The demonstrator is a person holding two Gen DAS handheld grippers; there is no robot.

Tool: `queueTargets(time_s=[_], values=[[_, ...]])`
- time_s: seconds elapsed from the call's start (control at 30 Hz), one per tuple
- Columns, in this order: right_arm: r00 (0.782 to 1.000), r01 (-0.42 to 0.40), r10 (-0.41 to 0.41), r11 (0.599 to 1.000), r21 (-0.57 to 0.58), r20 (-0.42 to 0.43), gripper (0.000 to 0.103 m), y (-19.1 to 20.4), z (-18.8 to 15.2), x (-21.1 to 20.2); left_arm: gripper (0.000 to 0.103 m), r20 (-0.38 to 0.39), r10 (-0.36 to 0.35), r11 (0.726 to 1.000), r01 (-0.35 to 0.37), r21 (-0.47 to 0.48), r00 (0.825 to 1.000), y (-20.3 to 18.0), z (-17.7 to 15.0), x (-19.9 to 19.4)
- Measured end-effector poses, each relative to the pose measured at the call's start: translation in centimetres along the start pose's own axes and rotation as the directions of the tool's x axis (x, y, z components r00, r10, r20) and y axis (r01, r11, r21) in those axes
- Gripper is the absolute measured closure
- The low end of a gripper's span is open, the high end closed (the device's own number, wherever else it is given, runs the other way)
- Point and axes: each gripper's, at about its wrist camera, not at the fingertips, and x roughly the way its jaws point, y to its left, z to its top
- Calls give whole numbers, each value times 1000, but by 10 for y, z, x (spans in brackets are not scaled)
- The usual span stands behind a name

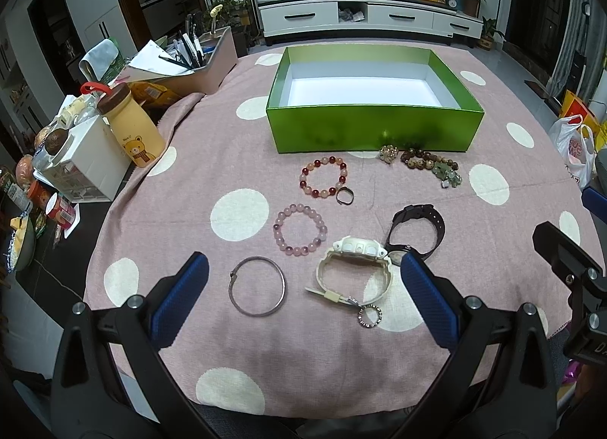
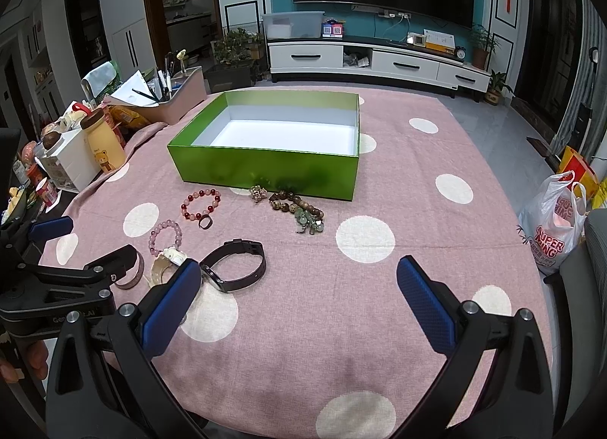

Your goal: Organize jewelry

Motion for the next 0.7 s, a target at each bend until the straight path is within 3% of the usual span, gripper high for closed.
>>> queueTargets(time_s=[0.3, 0.43, 0.57, 0.7], values=[[1000, -2, 2, 1000, -1, -5, 1, -2, -6, 4, 2, -9, -10, 1000, 10, -7, 1000, 2, -1, 3], [1000, -8, 8, 1000, 4, -5, 1, -2, -7, 6, 2, -12, -53, 998, 52, -31, 999, 8, -1, 6], [992, -121, 123, 991, 52, -19, 1, -8, -7, 12, 2, -3, -124, 988, 123, -93, 992, 26, -3, 11], [982, -182, 187, 979, 90, -43, 1, -12, -9, 23, 2, -19, -130, 981, 126, -148, 991, 50, -9, 23]])
